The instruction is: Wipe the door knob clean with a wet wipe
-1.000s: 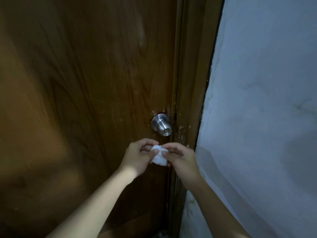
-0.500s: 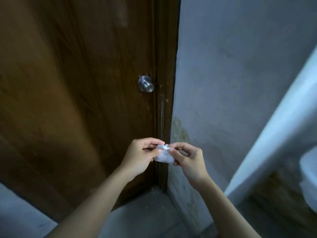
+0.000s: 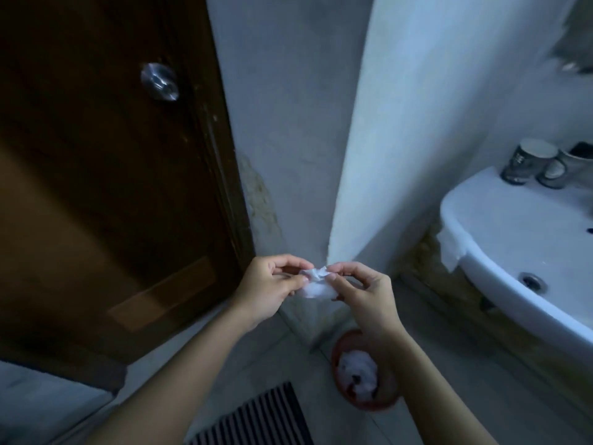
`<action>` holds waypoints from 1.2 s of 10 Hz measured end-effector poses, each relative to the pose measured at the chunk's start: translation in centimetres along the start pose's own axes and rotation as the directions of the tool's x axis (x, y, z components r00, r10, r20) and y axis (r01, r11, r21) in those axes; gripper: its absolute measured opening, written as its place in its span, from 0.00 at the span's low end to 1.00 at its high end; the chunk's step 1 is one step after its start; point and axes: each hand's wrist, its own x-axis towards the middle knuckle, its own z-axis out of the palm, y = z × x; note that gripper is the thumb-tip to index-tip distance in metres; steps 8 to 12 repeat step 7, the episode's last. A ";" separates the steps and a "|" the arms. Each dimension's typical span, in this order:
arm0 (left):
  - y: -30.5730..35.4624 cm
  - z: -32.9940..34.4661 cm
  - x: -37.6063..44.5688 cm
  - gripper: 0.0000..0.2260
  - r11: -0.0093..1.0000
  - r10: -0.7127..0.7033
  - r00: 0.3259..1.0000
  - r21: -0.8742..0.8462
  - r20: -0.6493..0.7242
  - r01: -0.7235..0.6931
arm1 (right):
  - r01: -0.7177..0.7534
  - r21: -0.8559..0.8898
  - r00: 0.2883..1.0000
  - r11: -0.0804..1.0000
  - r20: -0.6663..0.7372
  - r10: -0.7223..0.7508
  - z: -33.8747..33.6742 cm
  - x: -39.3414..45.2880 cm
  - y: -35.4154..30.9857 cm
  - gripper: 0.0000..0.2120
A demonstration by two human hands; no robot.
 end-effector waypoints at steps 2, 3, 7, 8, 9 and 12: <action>-5.4 10.4 3.1 0.13 0.994 -0.107 0.992 -0.005 0.071 0.107 | -0.134 -0.101 0.987 0.986 -0.100 0.124 -9.7 -0.4 6.5 0.07; -9.3 15.5 4.7 0.09 0.987 -0.158 0.983 0.030 0.096 0.155 | -0.202 -0.177 0.974 0.963 -0.140 0.178 -14.0 -0.3 10.9 0.07; -27.7 25.8 6.5 0.15 0.876 -0.432 0.901 0.255 0.039 0.409 | -0.428 -0.431 0.902 0.795 -0.141 0.409 -22.1 0.6 32.1 0.11; -27.7 25.8 6.5 0.15 0.876 -0.432 0.901 0.255 0.039 0.409 | -0.428 -0.431 0.902 0.795 -0.141 0.409 -22.1 0.6 32.1 0.11; -27.7 25.8 6.5 0.15 0.876 -0.432 0.901 0.255 0.039 0.409 | -0.428 -0.431 0.902 0.795 -0.141 0.409 -22.1 0.6 32.1 0.11; -27.7 25.8 6.5 0.15 0.876 -0.432 0.901 0.255 0.039 0.409 | -0.428 -0.431 0.902 0.795 -0.141 0.409 -22.1 0.6 32.1 0.11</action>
